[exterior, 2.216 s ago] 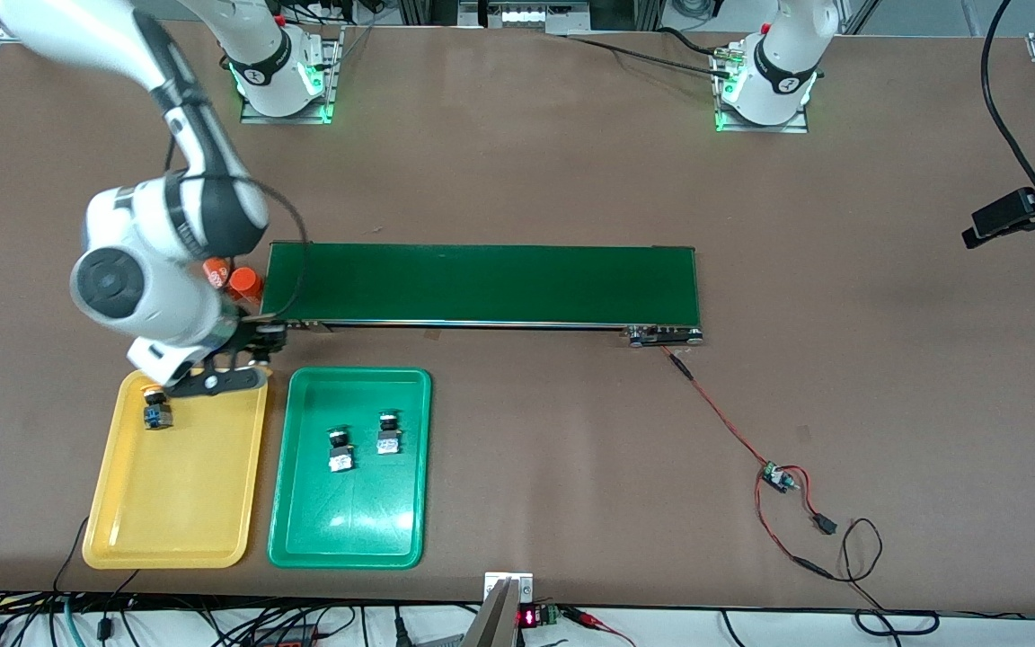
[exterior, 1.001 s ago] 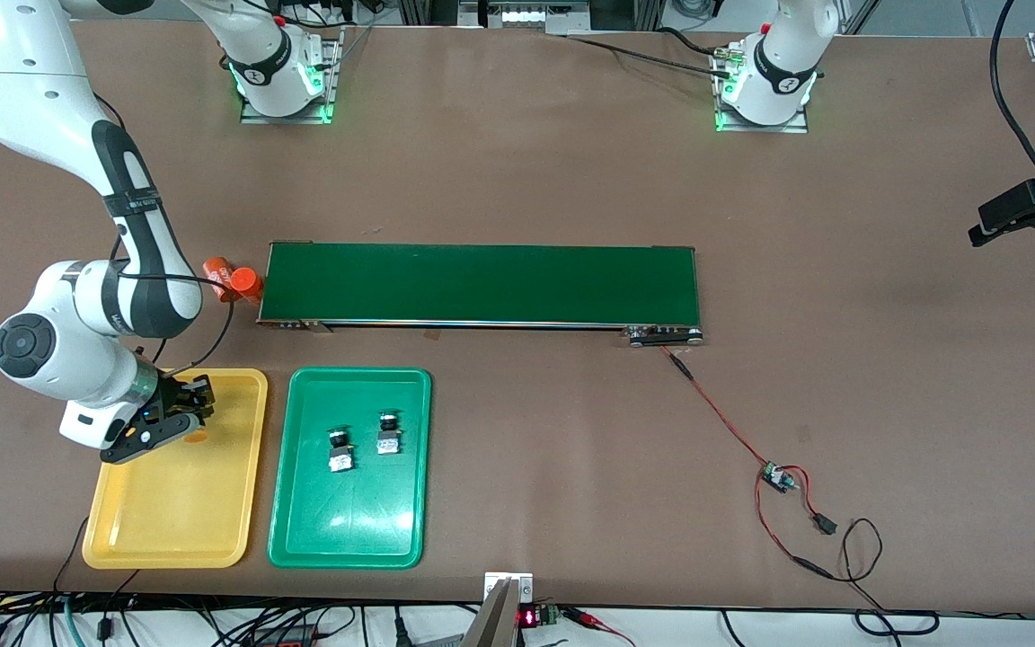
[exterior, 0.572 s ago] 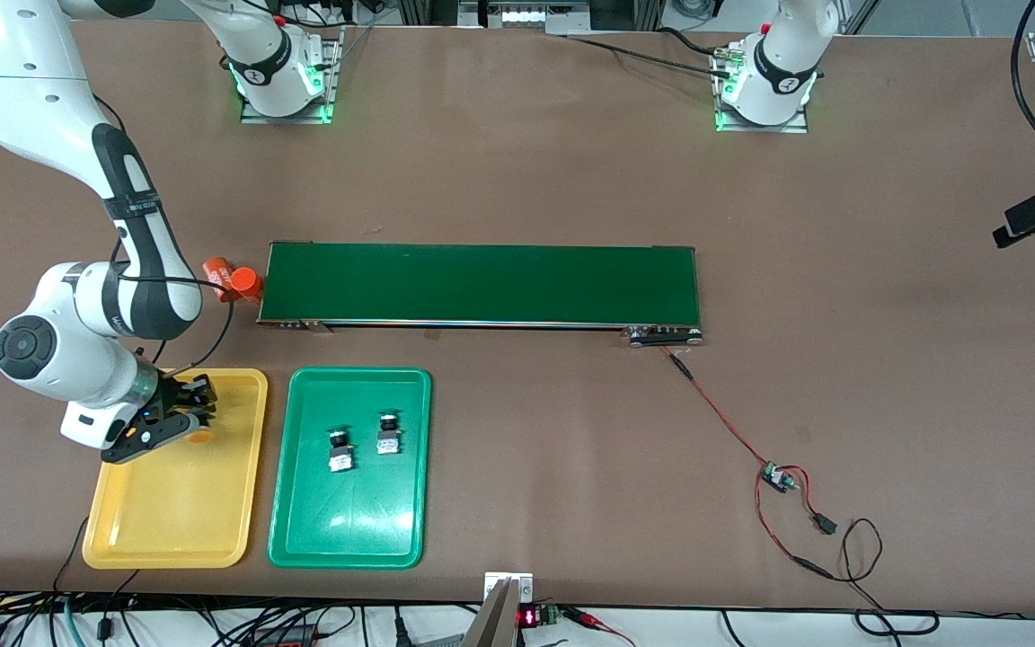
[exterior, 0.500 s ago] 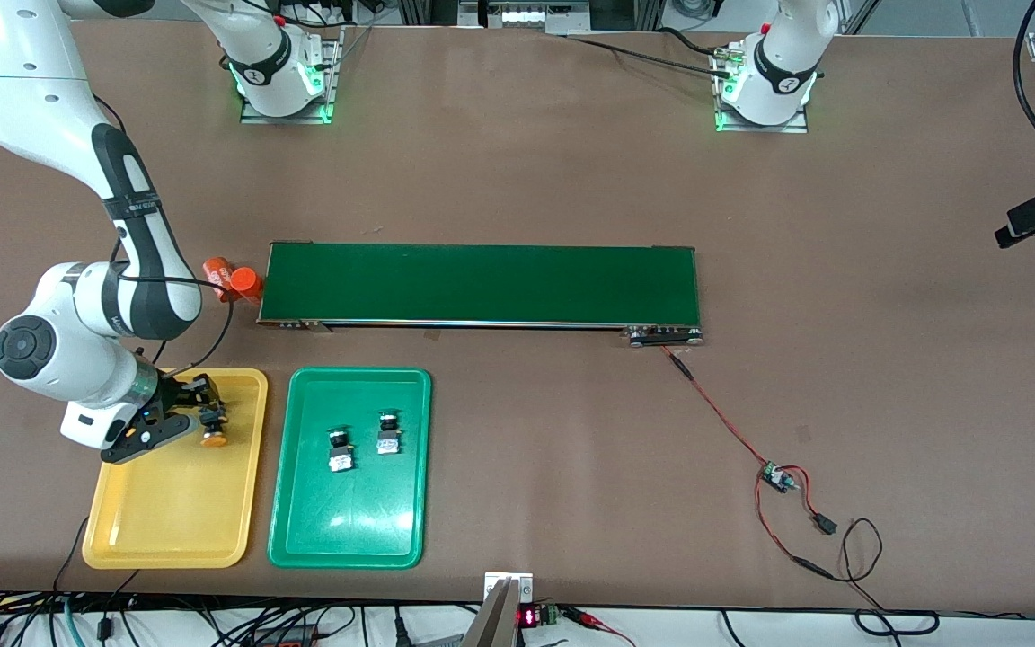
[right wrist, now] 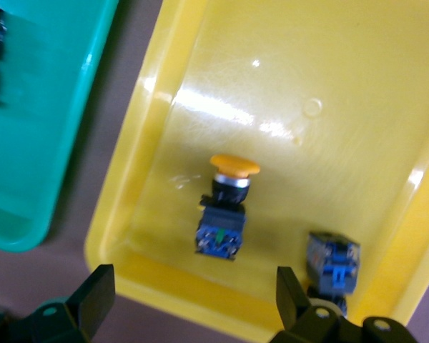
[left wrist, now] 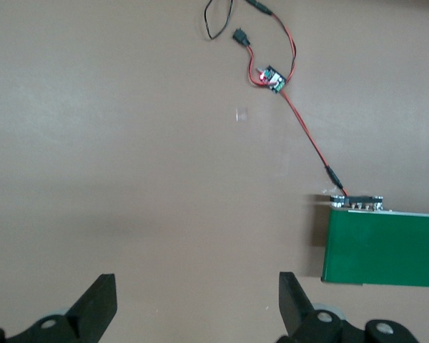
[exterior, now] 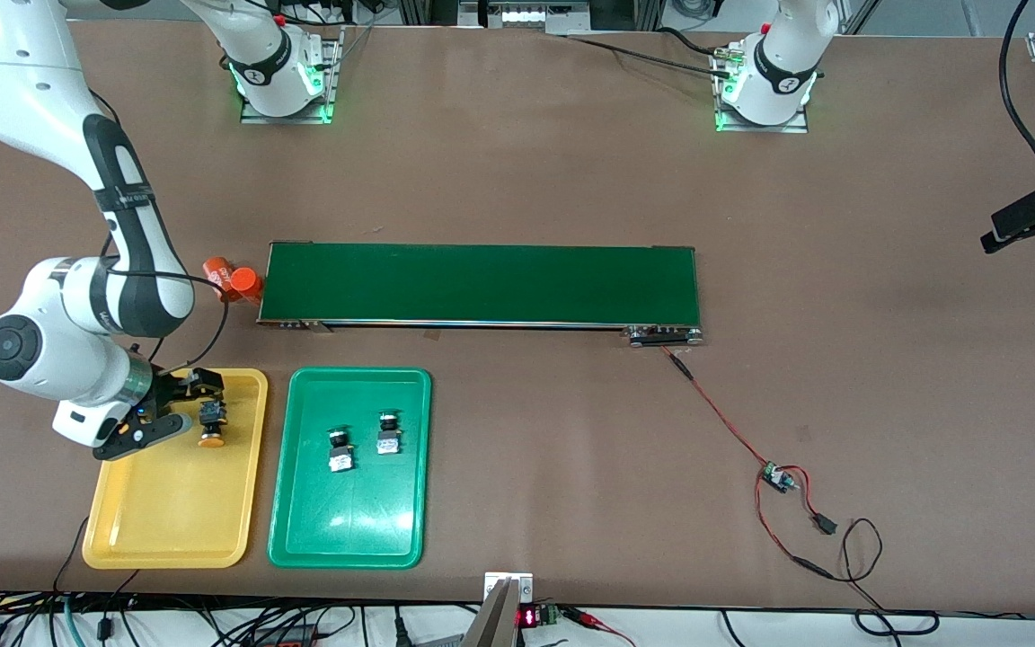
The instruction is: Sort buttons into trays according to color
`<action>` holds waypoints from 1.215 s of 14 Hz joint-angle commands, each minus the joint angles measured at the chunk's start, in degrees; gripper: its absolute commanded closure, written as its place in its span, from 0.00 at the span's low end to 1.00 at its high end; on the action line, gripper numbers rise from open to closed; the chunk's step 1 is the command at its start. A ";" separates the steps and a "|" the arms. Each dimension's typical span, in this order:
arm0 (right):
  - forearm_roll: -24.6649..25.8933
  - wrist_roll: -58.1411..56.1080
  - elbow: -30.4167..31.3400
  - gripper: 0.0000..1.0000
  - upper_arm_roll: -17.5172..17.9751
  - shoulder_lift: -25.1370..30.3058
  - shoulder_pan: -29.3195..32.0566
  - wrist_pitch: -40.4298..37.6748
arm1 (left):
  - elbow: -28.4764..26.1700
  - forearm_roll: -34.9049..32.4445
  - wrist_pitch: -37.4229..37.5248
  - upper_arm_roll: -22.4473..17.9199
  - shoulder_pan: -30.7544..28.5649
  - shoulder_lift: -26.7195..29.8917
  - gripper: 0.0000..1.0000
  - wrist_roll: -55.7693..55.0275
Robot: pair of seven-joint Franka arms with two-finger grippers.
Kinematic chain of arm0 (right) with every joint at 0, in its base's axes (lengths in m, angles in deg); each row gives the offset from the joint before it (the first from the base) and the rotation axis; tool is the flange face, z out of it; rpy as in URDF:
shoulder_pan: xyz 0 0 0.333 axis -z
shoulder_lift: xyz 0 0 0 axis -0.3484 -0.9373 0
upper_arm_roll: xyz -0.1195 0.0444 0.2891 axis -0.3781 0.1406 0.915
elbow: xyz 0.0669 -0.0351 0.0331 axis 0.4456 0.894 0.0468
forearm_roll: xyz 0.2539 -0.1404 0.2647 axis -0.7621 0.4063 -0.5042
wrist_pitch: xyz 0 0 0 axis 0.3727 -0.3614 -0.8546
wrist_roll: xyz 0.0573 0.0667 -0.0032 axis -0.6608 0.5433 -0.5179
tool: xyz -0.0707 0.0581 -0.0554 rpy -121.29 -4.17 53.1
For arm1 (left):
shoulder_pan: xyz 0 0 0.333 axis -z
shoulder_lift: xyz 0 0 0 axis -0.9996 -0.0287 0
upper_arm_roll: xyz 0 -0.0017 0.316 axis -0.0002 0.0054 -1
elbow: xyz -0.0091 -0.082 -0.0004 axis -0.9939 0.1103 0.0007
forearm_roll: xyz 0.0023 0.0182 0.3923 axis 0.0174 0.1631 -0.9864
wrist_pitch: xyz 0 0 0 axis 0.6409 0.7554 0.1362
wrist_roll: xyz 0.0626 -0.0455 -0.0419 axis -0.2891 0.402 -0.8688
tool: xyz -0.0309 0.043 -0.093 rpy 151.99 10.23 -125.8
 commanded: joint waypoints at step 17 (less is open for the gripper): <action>0.02 16.24 8.75 0.00 0.44 37.94 -2.49 -33.26 | 0.52 -0.27 0.43 -9.47 12.16 0.35 0.00 0.27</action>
